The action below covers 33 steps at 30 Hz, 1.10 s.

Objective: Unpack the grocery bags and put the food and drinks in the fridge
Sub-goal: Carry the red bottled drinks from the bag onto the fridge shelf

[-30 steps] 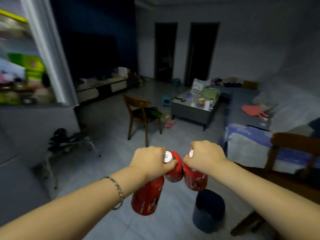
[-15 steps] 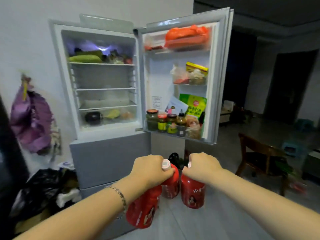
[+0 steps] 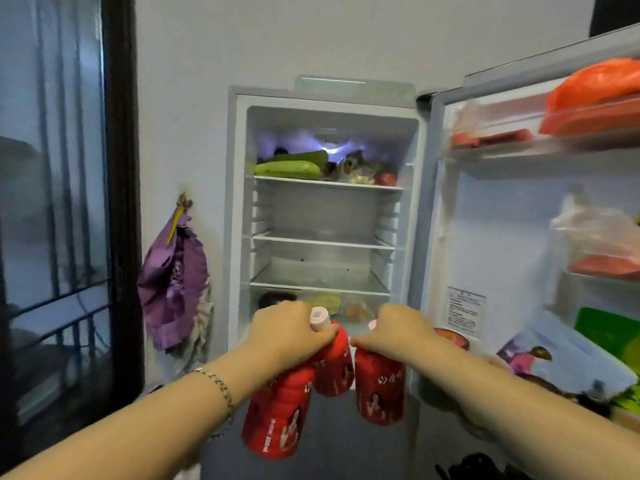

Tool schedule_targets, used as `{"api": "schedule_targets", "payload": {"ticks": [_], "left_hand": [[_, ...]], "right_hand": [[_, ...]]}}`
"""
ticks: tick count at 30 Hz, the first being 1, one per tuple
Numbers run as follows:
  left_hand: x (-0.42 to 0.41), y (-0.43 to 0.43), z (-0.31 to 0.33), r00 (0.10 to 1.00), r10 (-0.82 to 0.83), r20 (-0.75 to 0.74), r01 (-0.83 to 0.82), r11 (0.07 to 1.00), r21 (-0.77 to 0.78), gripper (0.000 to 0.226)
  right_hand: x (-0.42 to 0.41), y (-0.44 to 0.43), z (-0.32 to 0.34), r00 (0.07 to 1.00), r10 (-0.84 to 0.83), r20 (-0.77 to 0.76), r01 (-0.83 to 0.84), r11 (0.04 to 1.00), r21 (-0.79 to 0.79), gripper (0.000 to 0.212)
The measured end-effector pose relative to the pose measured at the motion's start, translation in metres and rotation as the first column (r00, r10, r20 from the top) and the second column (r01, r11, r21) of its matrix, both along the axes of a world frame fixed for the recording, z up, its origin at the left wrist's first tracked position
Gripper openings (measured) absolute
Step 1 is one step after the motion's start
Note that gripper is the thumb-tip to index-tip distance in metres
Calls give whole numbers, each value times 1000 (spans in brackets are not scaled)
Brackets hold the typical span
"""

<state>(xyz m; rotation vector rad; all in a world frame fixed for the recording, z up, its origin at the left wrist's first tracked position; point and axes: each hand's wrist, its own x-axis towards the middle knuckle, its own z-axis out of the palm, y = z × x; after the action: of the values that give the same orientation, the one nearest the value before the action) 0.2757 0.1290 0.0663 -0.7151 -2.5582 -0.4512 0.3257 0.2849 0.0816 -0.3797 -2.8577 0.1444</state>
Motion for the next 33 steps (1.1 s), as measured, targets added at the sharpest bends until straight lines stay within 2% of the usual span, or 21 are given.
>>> {"api": "schedule_targets", "payload": {"ticks": [4, 8, 13, 17, 19, 23, 25, 28, 30, 31, 33], "left_hand": [[-88, 15, 26, 997, 65, -49, -63, 997, 52, 43], [-181, 23, 51, 990, 88, -111, -75, 991, 111, 45], [-286, 30, 93, 972, 114, -206, -79, 982, 170, 43], [-363, 35, 124, 974, 102, -201, -61, 977, 203, 46], [-395, 37, 133, 979, 95, -179, -54, 973, 223, 47], [-438, 44, 135, 981, 122, -153, -88, 973, 212, 48], [-450, 46, 133, 974, 155, -167, -118, 970, 212, 48], [-465, 48, 131, 960, 219, -174, -183, 963, 199, 47], [-472, 50, 132, 948, 260, -182, -228, 957, 182, 47], [-474, 51, 132, 941, 279, -191, -249, 954, 170, 48], [-478, 52, 134, 930, 308, -201, -281, 947, 154, 47]], "right_hand": [[-98, 19, 34, 1000, 3, -14, -5, 988, -151, 60], [-192, 40, 64, 983, 10, -182, -44, 982, -183, 45], [-296, 65, 102, 859, 18, -512, -185, 943, -277, 32], [-392, 75, 111, 770, -20, -637, -226, 926, -302, 30], [-436, 79, 116, 755, -50, -654, -222, 919, -327, 32], [-516, 84, 123, 823, -67, -565, -204, 892, -403, 30], [-545, 83, 124, 860, -58, -507, -170, 904, -391, 37], [-568, 84, 122, 911, -54, -409, -98, 935, -342, 66], [-577, 91, 120, 963, -106, -248, 12, 935, -355, 91], [-580, 95, 120, 984, -97, -149, 32, 921, -389, 90], [-586, 99, 122, 1000, 5, -2, -5, 877, -480, 70]]}}
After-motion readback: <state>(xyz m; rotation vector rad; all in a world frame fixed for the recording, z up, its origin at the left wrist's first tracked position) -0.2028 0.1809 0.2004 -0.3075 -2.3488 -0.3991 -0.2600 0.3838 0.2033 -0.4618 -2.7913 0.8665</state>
